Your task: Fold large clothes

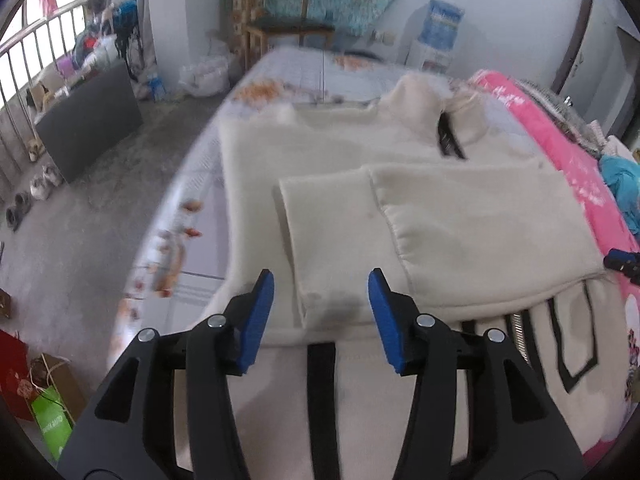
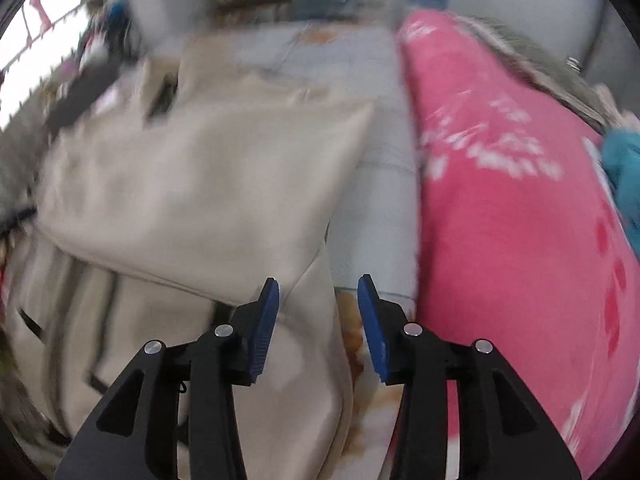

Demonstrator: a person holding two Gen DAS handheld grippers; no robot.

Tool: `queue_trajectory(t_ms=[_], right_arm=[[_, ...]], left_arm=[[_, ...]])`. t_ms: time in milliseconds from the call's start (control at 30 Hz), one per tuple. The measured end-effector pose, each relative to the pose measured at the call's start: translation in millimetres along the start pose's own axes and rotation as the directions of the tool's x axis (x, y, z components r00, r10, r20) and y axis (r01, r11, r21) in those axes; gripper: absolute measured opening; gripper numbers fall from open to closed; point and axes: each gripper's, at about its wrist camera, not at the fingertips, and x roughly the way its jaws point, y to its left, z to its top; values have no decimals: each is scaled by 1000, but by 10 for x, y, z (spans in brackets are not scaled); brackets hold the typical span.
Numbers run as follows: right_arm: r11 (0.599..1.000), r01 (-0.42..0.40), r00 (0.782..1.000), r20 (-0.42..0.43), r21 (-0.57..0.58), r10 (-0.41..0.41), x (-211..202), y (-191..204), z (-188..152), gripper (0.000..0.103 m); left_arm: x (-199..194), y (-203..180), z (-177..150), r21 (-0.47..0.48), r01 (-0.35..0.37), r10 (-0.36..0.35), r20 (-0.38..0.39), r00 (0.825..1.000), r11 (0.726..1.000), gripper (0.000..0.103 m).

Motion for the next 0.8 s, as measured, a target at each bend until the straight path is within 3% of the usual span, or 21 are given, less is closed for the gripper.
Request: queue_trajectory(t_ms=[133,233,333,500,600,733,800], right_arm=[[998,-26,996,90,51,21,-523,150,-344,46],[997,-15,994,105,81,6,-723,302,-646,61],[993,-61,992,113,105,49,-822,492,-950,74],[996,-46,998,54,79,42,-759,939,-1479,78],[992,-79,997,13,101,78,-628,1158,-1697,78],[999,2,1000,5,55,-2,-498,1391,-1874,88],[998,64,997,51,6,-64,-490,1493,-1923,93]], left_arm=[[-421,56,-181,31,-21,20,49,999,999,57],[-659,148,-408,27,-20,19,50,999,999,62],[-879,256,-721,13,-17,17,39,999,1000,65],[-1087,347,-1214,-13,-7,7,26,1000,1000,66],[-1127,354,-1482,-27,-17,17,6,1000,999,66],[-1187,360,-1749,-40,-33,33,2,999,999,66],[-1204,357,-1847,-39,-55,55,-12,998,998,66]])
